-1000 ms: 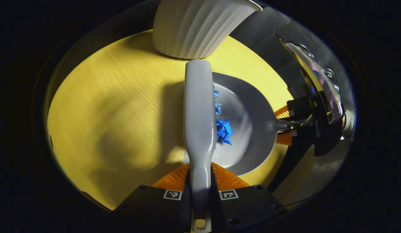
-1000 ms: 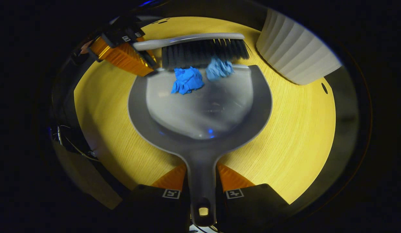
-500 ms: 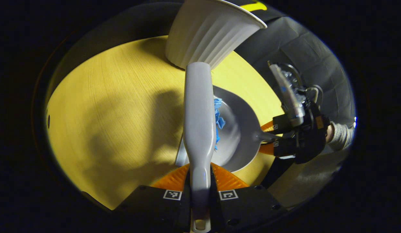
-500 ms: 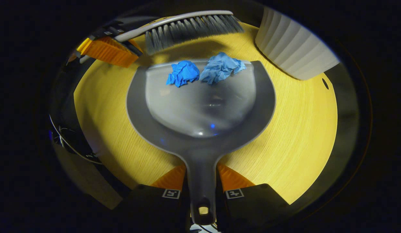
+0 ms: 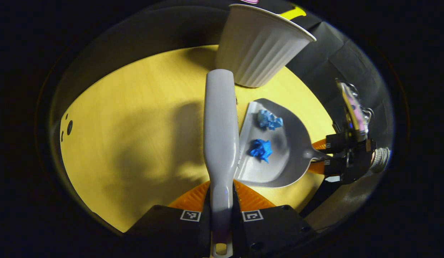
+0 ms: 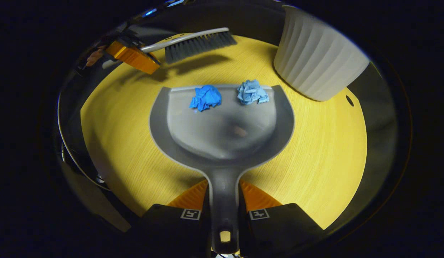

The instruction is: Pick up the small broom and dustpan from the desktop, sweep the trash into the dustpan with the broom, and then empty the trash into the garbage bin.

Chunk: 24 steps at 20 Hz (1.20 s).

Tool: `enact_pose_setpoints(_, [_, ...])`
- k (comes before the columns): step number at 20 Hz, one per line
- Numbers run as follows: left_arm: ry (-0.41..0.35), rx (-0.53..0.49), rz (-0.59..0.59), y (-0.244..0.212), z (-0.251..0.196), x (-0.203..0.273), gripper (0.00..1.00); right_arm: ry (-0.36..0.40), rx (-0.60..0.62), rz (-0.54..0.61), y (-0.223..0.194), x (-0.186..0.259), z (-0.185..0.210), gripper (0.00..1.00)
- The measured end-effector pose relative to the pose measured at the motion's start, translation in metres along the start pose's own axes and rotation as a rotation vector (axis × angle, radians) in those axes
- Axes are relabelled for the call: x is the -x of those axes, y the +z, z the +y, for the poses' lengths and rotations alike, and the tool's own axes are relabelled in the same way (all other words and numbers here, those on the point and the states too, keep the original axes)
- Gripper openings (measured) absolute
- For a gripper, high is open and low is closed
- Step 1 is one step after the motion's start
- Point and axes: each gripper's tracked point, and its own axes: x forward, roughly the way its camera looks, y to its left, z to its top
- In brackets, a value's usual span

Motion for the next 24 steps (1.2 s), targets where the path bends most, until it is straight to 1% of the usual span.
enact_pose_setpoints(2, [0.03,0.036,0.011,-0.009,0.017,-0.002,0.27,-0.018,-0.004,-0.072,0.013,0.005,-0.001,0.34])
enact_pose_setpoints(5, [0.068,0.063,0.024,-0.025,0.036,-0.007,0.28,-0.033,-0.016,-0.17,0.029,0.007,0.0,0.34])
enact_pose_setpoints(7, [0.073,0.085,0.027,-0.03,0.04,-0.012,0.29,-0.04,-0.022,-0.185,0.03,0.008,0.001,0.34])
enact_pose_setpoints(11, [0.073,0.093,0.026,-0.035,0.044,-0.011,0.27,-0.024,-0.027,-0.103,0.022,0.005,0.001,0.34])
enact_pose_setpoints(12, [0.072,0.089,0.025,-0.038,0.044,-0.01,0.27,-0.012,-0.034,-0.055,0.015,0.002,0.003,0.34])
enact_pose_setpoints(13, [0.072,0.084,0.025,-0.038,0.043,-0.009,0.27,-0.004,-0.037,-0.003,0.008,-0.001,0.002,0.39])
enact_pose_setpoints(14, [0.072,0.081,0.025,-0.038,0.042,-0.01,0.27,0.007,-0.035,0.033,0.005,-0.004,0.003,0.34])
enact_pose_setpoints(15, [0.068,0.083,0.022,-0.038,0.04,-0.012,0.27,0.007,-0.031,0.059,0.002,-0.007,0.003,0.35])
enact_pose_setpoints(18, [0.056,0.083,0.016,-0.038,0.035,-0.01,0.27,0.013,-0.032,0.091,0.0,-0.009,0.005,0.37])
enact_pose_setpoints(19, [0.056,0.08,0.017,-0.037,0.033,-0.009,0.27,0.015,-0.035,0.101,-0.002,-0.009,0.005,0.43])
enact_pose_setpoints(20, [0.059,0.077,0.017,-0.038,0.031,-0.008,0.27,0.021,-0.038,0.114,-0.003,-0.009,0.006,0.44])
enact_pose_setpoints(21, [0.06,0.075,0.017,-0.037,0.03,-0.009,0.27,0.026,-0.041,0.133,-0.002,-0.011,0.007,0.39])
enact_pose_setpoints(22, [0.063,0.075,0.018,-0.038,0.032,-0.01,0.27,0.027,-0.047,0.146,-0.001,-0.011,0.007,0.4])
enact_pose_setpoints(23, [0.065,0.075,0.018,-0.038,0.033,-0.01,0.27,0.027,-0.055,0.152,0.001,-0.013,0.007,0.35])
enact_pose_setpoints(24, [0.065,0.077,0.018,-0.038,0.033,-0.01,0.27,0.024,-0.064,0.151,0.005,-0.015,0.005,0.41])
